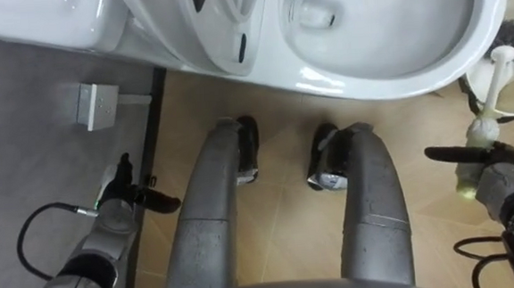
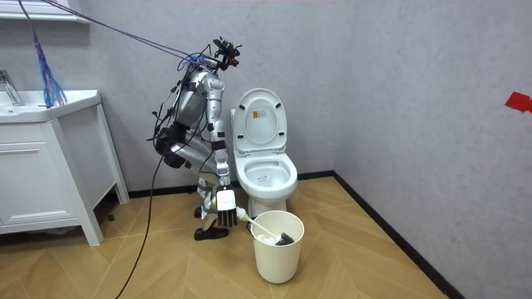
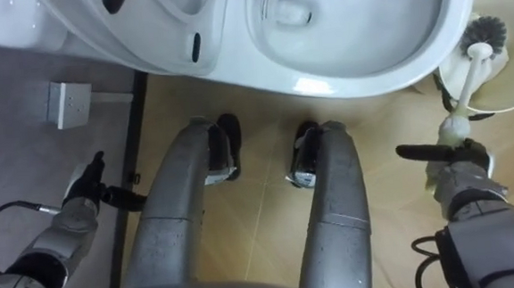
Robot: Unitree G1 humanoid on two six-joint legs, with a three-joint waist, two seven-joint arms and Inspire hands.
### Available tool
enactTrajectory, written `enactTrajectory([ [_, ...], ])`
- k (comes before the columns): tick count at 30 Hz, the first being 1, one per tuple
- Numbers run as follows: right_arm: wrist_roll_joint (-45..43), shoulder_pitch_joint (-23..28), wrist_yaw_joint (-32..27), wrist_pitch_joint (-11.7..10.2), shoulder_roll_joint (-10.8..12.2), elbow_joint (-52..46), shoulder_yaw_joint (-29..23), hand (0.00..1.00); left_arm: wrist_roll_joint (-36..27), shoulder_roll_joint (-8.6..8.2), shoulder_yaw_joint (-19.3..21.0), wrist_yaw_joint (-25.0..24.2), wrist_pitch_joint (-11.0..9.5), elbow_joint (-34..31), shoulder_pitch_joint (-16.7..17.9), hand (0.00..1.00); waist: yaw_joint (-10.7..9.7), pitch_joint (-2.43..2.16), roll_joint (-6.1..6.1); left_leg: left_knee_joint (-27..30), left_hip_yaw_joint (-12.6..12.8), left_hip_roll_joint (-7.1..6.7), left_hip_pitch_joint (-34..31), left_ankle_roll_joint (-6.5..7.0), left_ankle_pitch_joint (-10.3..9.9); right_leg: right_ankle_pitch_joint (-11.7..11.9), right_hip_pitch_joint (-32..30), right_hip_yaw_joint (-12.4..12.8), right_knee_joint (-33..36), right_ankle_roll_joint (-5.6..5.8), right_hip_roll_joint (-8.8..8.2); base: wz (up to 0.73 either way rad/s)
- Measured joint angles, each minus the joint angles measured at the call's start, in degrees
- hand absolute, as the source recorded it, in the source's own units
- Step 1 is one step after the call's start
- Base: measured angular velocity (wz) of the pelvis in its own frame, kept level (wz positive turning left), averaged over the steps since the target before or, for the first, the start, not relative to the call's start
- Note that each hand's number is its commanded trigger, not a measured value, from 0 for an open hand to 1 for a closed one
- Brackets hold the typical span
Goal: Brush toilet
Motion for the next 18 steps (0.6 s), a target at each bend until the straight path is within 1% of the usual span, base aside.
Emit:
enactTrajectory([
  [2, 0.0, 0.1, 1.0, 0.4, -0.3, 0.4, 0.5, 1.0, -1.8, 0.0, 0.0, -0.3, -0.1, 0.0, 0.0, 0.0, 0.0, 0.14, 0.27, 0.8, -0.1, -0.29, -0.1, -0.23, -0.5, -0.6, -0.2, 0.0, 1.1, -0.1, -0.12, 0.09],
  [4, 0.3, 0.1, 1.4, 0.5, -0.3, 0.7, 0.6, 1.0, -2.0, 0.0, 0.0, -0.4, -0.1, 0.3, 0.0, 0.0, 0.1, 0.15, 0.29, 1.2, -0.1, -0.17, -0.2, -0.42, -0.9, -0.9, -0.2, 0.3, 1.4, -0.14, 0.05, 0.0],
  [9, 1.3, 0.4, 1.9, 0.6, -0.3, 2.0, 0.6, 1.0, -2.2, -0.01, 0.0, -0.5, 0.2, 1.0, 0.3, 0.0, 0.1, 0.15, 0.28, 1.2, -0.1, -0.15, -0.1, -0.43, -0.9, -0.9, -0.2, 0.3, 1.4, -0.12, 0.16, 0.0],
  [14, 2.2, 0.7, 2.2, 0.7, -0.3, 2.3, 0.7, 1.0, -5.3, -0.01, 0.0, -0.5, 0.3, 1.1, 0.4, 0.0, -0.1, 0.14, 0.26, 1.2, -0.1, -0.14, 0.0, -0.42, -0.9, -0.9, 0.0, 0.1, 1.3, -0.12, 0.17, 0.0],
  [18, 2.8, 0.8, 2.2, 1.0, -0.3, 2.3, 0.6, 1.0, -6.5, 0.11, 0.0, -0.5, 0.2, 2.0, 0.4, 0.0, -0.2, 0.1, 0.07, 0.8, -0.1, 0.02, 0.7, -0.16, -0.7, -0.8, 0.7, 0.2, 0.7, -0.13, 0.24, -0.02],
])
